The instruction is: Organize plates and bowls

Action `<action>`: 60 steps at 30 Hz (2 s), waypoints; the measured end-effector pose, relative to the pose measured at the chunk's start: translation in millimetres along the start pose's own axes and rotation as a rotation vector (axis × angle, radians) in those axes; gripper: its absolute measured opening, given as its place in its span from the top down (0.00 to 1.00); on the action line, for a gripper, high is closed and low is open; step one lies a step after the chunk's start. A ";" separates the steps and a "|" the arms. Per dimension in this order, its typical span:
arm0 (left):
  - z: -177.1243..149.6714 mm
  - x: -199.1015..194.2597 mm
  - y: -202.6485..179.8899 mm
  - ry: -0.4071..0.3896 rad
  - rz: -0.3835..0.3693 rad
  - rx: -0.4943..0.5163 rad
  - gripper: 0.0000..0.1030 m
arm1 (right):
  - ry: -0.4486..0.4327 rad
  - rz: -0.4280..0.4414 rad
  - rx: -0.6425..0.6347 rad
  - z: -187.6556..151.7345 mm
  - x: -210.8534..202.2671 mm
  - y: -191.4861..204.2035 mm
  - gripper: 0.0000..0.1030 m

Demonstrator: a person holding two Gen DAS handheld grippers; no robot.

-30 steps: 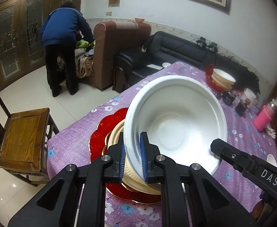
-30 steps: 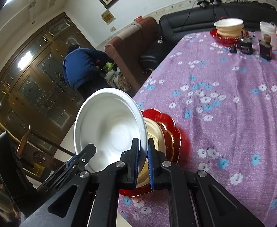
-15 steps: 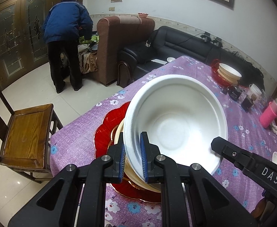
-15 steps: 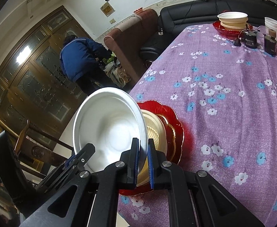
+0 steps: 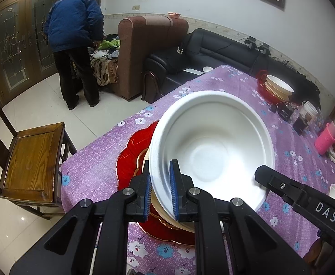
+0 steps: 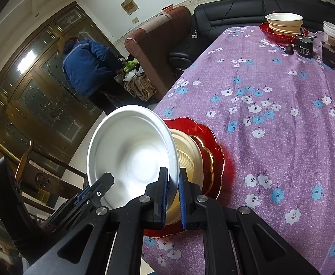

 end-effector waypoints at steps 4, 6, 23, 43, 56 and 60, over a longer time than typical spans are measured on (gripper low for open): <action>2.3 -5.3 -0.3 -0.006 -0.001 0.008 0.88 | 0.010 -0.002 -0.008 1.9 -3.4 4.3 0.92; 2.7 -6.3 0.3 -0.008 -0.003 0.008 0.88 | 0.016 0.002 -0.006 4.0 -4.1 4.7 0.92; 0.3 2.0 4.0 0.020 0.003 0.006 0.88 | 0.067 0.008 0.018 1.5 6.7 2.5 0.92; 2.0 5.3 1.5 0.020 0.007 0.006 0.88 | 0.074 0.008 0.047 4.1 9.3 0.9 0.88; 9.9 6.5 1.5 0.035 0.014 -0.011 0.88 | 0.077 0.004 0.053 9.9 14.0 1.1 0.88; 10.5 8.1 1.6 0.044 0.014 -0.017 0.88 | 0.076 0.003 0.054 10.4 15.0 0.6 0.88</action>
Point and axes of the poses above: each gripper's, at about its wrist camera, not at the fingertips, and x roughly the way its jaws point, y to its left, z to its top, the point moved 2 cm from there along x, roughly the way its jaws point, and after that the axes turned 2 degrees about -z, right-handed, at the moved point
